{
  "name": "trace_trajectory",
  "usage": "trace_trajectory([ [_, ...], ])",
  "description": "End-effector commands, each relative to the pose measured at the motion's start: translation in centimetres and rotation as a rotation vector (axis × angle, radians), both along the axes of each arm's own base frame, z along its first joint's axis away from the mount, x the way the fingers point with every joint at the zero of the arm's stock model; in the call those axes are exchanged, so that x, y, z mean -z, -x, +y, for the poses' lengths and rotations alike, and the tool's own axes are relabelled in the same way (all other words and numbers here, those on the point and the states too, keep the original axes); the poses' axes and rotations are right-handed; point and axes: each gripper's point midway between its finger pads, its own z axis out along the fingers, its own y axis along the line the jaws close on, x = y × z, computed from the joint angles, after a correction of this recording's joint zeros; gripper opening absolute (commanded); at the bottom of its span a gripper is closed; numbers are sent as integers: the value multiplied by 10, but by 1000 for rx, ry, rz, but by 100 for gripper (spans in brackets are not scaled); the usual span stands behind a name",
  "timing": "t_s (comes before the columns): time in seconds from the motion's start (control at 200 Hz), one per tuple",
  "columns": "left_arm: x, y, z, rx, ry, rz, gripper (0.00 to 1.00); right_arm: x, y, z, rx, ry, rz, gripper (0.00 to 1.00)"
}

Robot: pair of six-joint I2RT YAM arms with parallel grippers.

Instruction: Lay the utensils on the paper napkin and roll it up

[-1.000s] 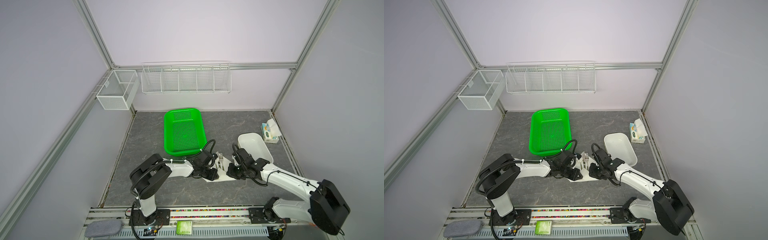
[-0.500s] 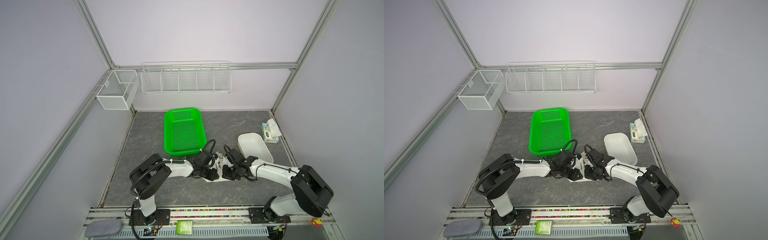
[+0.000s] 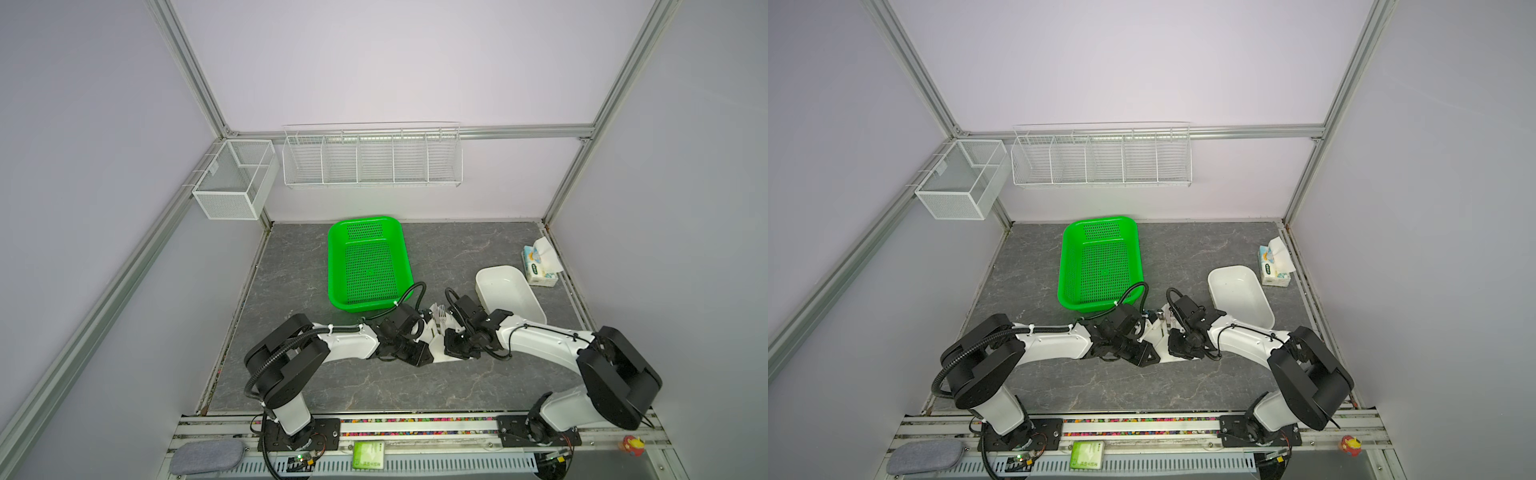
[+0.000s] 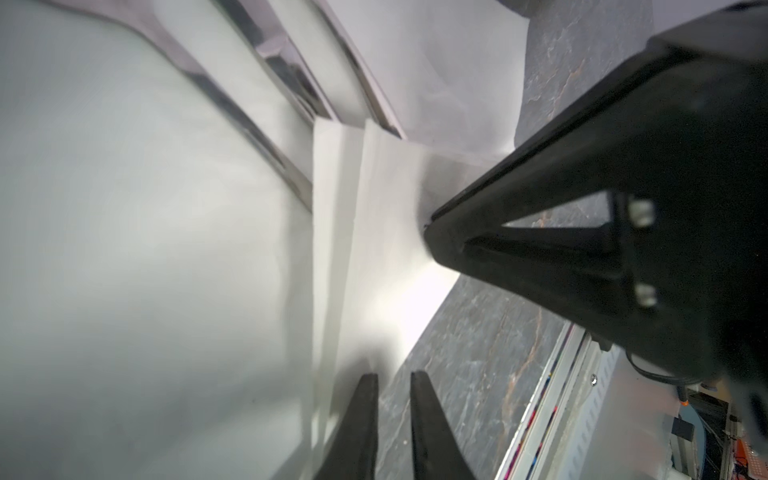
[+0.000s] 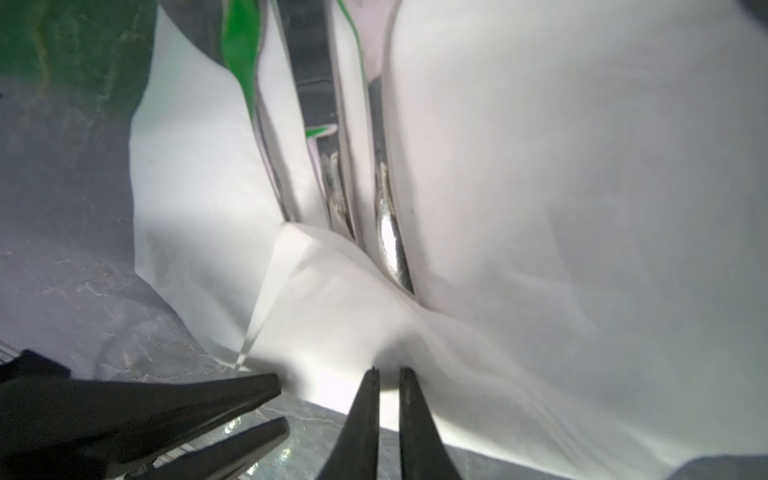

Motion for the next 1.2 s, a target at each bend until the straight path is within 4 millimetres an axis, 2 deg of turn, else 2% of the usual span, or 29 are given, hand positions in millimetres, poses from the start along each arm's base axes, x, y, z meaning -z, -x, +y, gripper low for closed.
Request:
trace_trajectory([
  [0.0,-6,1,0,1,22,2,17,5,5,-9,4,55,19,14],
  [0.23,-4,-4,10,-31,9,-25,18,5,5,-7,10,50,20,14],
  [0.375,-21,-10,8,-74,86,-69,18,5,5,-7,10,51,18,14],
  [0.43,-21,-13,10,-87,93,-66,18,5,5,-7,11,52,18,14],
  [0.605,-10,2,5,-4,79,26,17,6,5,-7,13,55,21,14],
  [0.9,30,-3,43,-102,-125,4,15,6,6,-8,13,60,20,14],
  [1.195,37,3,58,-131,-154,30,15,6,6,-9,13,62,20,14],
])
